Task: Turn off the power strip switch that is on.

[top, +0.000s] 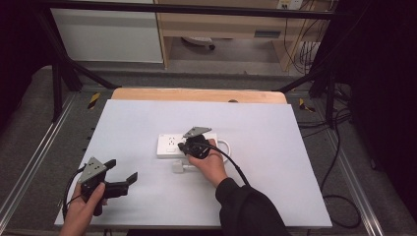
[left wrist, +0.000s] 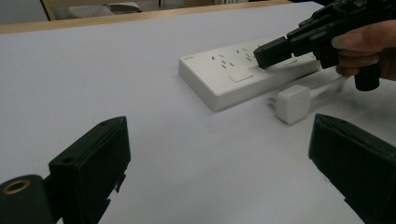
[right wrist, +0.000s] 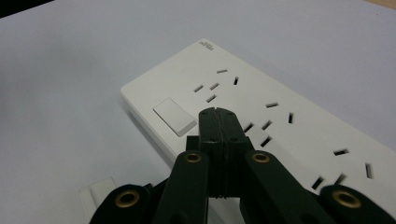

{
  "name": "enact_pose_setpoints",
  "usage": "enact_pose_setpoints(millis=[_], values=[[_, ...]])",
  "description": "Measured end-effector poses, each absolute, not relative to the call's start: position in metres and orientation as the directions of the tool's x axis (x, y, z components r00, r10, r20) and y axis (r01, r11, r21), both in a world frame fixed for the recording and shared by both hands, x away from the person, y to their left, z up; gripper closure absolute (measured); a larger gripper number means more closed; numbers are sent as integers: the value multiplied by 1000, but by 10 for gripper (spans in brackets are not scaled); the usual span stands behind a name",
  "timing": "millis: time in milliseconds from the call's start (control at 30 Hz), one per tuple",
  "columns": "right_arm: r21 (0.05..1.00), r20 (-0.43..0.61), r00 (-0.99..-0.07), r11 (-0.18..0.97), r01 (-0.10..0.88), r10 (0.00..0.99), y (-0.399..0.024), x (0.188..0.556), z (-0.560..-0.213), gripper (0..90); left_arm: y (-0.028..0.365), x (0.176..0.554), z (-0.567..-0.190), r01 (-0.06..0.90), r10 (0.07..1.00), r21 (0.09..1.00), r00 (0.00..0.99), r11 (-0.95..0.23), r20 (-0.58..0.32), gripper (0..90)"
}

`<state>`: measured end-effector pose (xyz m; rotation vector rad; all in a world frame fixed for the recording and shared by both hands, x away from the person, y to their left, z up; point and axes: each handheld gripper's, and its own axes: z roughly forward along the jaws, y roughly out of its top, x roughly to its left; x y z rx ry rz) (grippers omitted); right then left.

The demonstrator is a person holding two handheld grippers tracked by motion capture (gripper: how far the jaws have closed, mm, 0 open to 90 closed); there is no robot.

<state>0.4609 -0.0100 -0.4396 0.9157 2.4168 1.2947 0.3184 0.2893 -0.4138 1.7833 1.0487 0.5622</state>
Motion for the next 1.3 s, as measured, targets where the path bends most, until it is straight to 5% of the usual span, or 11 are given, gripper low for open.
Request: enact_pose_setpoints(millis=[1300], values=[[813,60,-769,415,408,637,-8,460,-440,900,289,319,-414,412,848,894,524,-173,-77,55]])
